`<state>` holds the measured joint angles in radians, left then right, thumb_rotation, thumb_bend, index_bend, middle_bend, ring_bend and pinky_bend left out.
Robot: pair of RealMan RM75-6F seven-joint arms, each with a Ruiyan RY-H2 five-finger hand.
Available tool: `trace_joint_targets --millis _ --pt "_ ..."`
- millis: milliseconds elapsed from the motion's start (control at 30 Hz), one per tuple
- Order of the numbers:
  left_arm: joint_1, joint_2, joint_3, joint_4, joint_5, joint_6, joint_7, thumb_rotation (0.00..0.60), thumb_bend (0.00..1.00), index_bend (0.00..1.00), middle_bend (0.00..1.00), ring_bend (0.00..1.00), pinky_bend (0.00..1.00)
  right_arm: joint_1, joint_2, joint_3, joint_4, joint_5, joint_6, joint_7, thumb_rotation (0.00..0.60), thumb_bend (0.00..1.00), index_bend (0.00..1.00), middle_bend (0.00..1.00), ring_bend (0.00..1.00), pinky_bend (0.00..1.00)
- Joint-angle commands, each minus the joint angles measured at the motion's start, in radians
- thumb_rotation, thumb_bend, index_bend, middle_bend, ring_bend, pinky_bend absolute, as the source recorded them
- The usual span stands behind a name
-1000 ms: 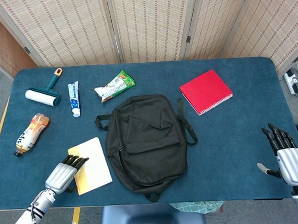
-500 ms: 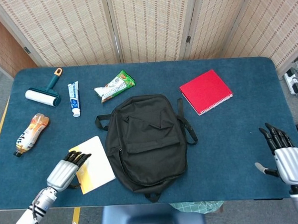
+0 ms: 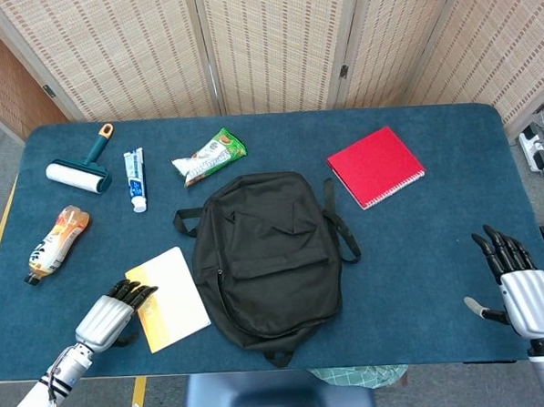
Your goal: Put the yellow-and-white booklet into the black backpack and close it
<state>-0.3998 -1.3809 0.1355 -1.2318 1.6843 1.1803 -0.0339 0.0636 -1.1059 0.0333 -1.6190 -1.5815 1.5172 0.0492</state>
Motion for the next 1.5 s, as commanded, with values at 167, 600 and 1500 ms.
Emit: trace_joint_targets --millis 167,600,1500 --pt "-0.008 -0.02 -0.005 0.021 0.004 -0.001 -0.019 0.6 0.28 0.12 0.19 0.14 0.14 -0.004 0.0 -0.001 -0.006 0.0 0.006 -0.006 0.6 0.14 0.0 0.01 0.06 0.08" --pt "-0.039 -0.038 -0.015 0.026 -0.016 -0.055 -0.01 0.6 0.25 0.11 0.19 0.14 0.14 -0.006 0.0 0.001 -0.003 0.003 0.007 -0.005 0.6 0.14 0.0 0.01 0.06 0.08" --pt "-0.029 -0.15 -0.035 0.161 0.02 0.094 -0.264 0.6 0.3 0.27 0.33 0.25 0.2 -0.011 -0.008 0.004 0.016 0.008 0.014 0.009 0.6 0.14 0.0 0.01 0.06 0.08"
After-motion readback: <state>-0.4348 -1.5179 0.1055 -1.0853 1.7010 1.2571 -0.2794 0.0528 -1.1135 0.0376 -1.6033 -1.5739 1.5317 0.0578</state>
